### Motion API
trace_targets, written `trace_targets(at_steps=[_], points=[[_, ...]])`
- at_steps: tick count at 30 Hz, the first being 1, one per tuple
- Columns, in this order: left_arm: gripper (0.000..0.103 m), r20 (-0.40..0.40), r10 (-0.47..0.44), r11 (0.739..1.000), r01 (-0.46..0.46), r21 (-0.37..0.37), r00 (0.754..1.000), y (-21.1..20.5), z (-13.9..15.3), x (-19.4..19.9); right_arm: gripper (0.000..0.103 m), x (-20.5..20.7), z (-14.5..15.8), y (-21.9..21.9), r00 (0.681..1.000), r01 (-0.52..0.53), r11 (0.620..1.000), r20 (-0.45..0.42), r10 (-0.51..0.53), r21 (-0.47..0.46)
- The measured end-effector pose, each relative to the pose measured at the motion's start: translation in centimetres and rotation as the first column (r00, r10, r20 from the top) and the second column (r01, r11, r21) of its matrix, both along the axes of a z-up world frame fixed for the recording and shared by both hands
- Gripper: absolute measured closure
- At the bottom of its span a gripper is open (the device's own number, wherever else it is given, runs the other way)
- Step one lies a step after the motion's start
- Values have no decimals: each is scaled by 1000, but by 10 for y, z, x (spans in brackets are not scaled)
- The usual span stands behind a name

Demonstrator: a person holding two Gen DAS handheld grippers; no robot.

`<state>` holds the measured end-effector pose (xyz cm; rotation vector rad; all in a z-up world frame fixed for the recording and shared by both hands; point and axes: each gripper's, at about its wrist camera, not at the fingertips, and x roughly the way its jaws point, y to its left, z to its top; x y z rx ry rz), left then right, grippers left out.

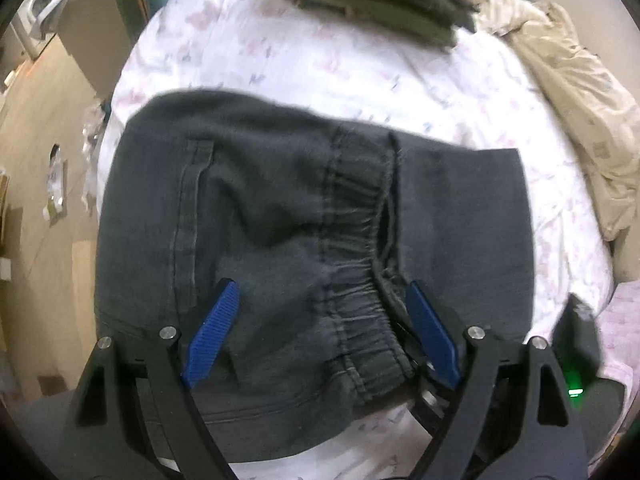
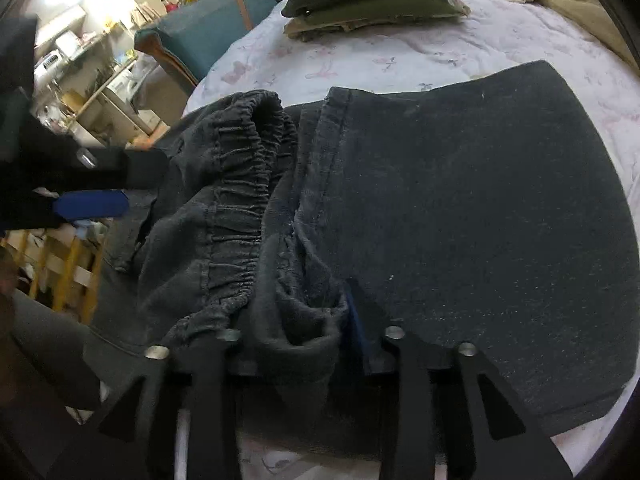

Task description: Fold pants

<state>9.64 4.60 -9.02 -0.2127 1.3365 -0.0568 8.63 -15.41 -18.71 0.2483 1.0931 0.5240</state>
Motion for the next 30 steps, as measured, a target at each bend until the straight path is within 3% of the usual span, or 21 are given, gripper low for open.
trace_targets(at_steps=[2, 5, 8, 10, 13, 15, 17, 19, 24, 27, 30], points=[[20, -13, -2, 1000, 2, 5, 1000, -3, -5, -1, 44, 5, 5, -9, 999, -4, 1000, -45, 5, 23], [20, 2, -29, 1000, 29, 0, 1000, -11, -1, -2, 44, 2, 23, -18, 994, -64, 997, -80, 68, 51], [20, 36, -55, 998, 54, 23, 998, -22, 6, -2, 44, -12, 48, -31, 988, -150, 988, -39, 149, -24], [20, 56, -64, 997, 61, 40, 996, -27, 8, -1, 43, -10, 57, -38, 991, -135, 987, -4, 135, -84], [20, 57, -85, 994, 81, 76, 995, -32, 3, 1, 43, -3, 52, -41, 994, -104, 994, -14, 104, -25], [20, 45, -70, 993, 66, 93, 997, -30, -2, 4, 50, 6, 38, -36, 995, -90, 996, -36, 90, 1], [20, 37, -48, 996, 45, 76, 998, -26, -4, 5, 80, 9, 21, -30, 989, -121, 992, -80, 123, 32], [20, 41, -38, 996, 35, 80, 998, -24, -5, 5, 93, 8, 20, -24, 984, -161, 986, -67, 163, 37], [20, 48, -19, 998, 16, 68, 999, -18, -3, 3, 97, -6, 41, -17, 972, -234, 972, -13, 234, -22], [20, 62, -7, 998, 4, 60, 998, -15, 2, 3, 97, -15, 54, -15, 962, -271, 963, -16, 271, 3], [20, 66, -12, 998, 8, 59, 998, -15, 2, 2, 97, -27, 49, 0, 937, -348, 937, -33, 346, -34]])
